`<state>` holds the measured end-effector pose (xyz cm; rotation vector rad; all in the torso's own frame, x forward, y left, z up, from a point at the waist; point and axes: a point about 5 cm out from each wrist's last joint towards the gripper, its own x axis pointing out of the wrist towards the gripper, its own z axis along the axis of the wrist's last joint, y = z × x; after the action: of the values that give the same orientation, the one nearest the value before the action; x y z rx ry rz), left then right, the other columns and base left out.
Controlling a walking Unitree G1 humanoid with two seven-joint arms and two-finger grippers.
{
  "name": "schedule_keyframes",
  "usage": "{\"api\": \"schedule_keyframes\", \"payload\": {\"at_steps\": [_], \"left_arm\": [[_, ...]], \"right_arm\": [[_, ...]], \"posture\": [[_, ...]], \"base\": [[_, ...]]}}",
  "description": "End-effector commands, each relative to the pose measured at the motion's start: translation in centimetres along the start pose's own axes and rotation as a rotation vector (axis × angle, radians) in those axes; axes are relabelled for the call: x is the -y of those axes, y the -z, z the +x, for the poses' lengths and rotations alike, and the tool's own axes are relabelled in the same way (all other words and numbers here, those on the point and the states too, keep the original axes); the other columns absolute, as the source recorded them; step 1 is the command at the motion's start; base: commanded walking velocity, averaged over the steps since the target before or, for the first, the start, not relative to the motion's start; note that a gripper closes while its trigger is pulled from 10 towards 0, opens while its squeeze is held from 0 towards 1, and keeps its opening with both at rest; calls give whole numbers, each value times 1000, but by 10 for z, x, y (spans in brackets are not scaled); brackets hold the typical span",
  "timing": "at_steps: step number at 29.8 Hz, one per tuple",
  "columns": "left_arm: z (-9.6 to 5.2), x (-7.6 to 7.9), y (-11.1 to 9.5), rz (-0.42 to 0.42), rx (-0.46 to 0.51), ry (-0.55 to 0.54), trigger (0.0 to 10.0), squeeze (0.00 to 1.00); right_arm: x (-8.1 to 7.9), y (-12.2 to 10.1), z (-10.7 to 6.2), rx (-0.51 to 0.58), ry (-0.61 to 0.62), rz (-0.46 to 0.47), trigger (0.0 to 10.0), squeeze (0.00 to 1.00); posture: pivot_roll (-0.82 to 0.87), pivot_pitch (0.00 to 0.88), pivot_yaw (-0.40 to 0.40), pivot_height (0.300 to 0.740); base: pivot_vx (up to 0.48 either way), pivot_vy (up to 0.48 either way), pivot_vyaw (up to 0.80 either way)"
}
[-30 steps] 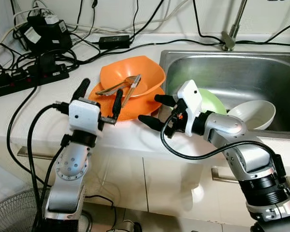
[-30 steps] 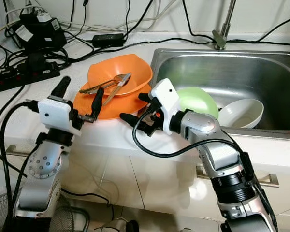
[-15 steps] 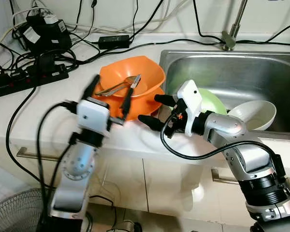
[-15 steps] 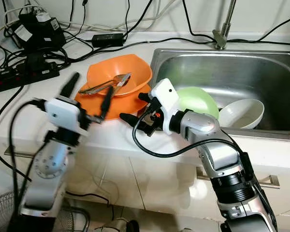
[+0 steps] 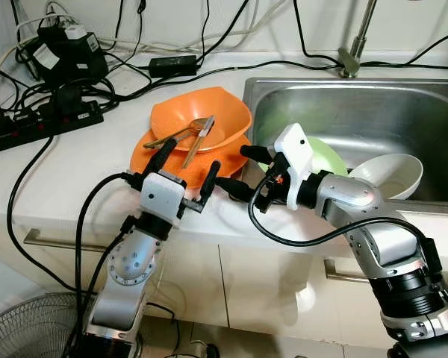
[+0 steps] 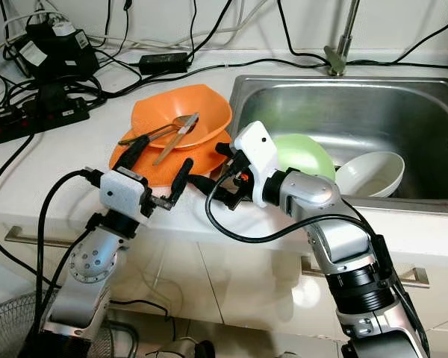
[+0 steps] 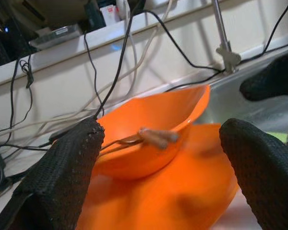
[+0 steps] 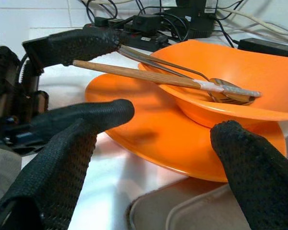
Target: Kitchen organization
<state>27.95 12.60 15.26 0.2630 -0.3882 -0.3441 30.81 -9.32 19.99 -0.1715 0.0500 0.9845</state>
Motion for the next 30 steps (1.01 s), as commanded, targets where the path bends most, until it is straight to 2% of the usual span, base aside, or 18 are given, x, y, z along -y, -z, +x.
{"api": "schedule_keyframes", "payload": {"at_steps": [1, 2, 3, 4, 5, 6, 7, 15, 16, 17, 19, 30], "left_arm": [[3, -8, 1, 32, 8, -16, 6039, 0], [3, -8, 1, 32, 8, -16, 6039, 0], [5, -10, 3, 37, 11, -21, 627, 0], [6, -11, 3, 39, 12, -23, 627, 0], [7, -12, 3, 43, 14, -24, 1843, 0], [8, -12, 3, 45, 15, -24, 3490, 0], [10, -13, 3, 50, 20, -24, 10000, 0], [13, -12, 4, 47, 32, -15, 10000, 0], [14, -11, 5, 41, 34, -10, 6275, 0], [14, -11, 5, 41, 34, -10, 6275, 0], [15, -11, 6, 28, 34, -6, 0, 0], [18, -10, 8, 13, 45, 12, 0, 0]], "right_arm": [[-1, -4, 1, 15, -13, -14, 10000, 0], [-1, -4, 1, 15, -13, -14, 10000, 0], [-4, -5, 0, 22, -37, -14, 10000, 0], [-6, -6, -1, 26, -52, -14, 10000, 0], [-7, -6, -1, 27, -64, -13, 10000, 0], [-8, -6, -2, 27, -70, -12, 10000, 0], [-8, -6, -3, 26, -72, -11, 10000, 0], [-2, -7, -6, 23, -37, -18, 10000, 0], [0, -8, -7, 17, -21, -24, 10000, 0], [0, -8, -7, 17, -21, -24, 10000, 0], [3, -9, -9, 11, -8, -35, 10000, 0], [6, -11, -15, 4, 12, -47, 10000, 0]], "posture": [[-33, 55, 117, 740], [-33, 55, 117, 740], [-35, 54, 119, 740], [-35, 54, 119, 740], [-37, 56, 120, 740], [-38, 56, 120, 740], [-40, 58, 120, 740], [-44, 60, 120, 740], [-44, 60, 120, 740], [-44, 60, 120, 740], [-47, 60, 122, 740], [-57, 61, 127, 740]], "base": [[0, 0, 0], [0, 0, 0], [0, 0, 0], [0, 0, 0], [0, 0, 0], [0, 0, 0], [0, 0, 0], [0, 0, 0], [0, 0, 0], [0, 0, 0], [0, 0, 0], [0, 0, 0]]}}
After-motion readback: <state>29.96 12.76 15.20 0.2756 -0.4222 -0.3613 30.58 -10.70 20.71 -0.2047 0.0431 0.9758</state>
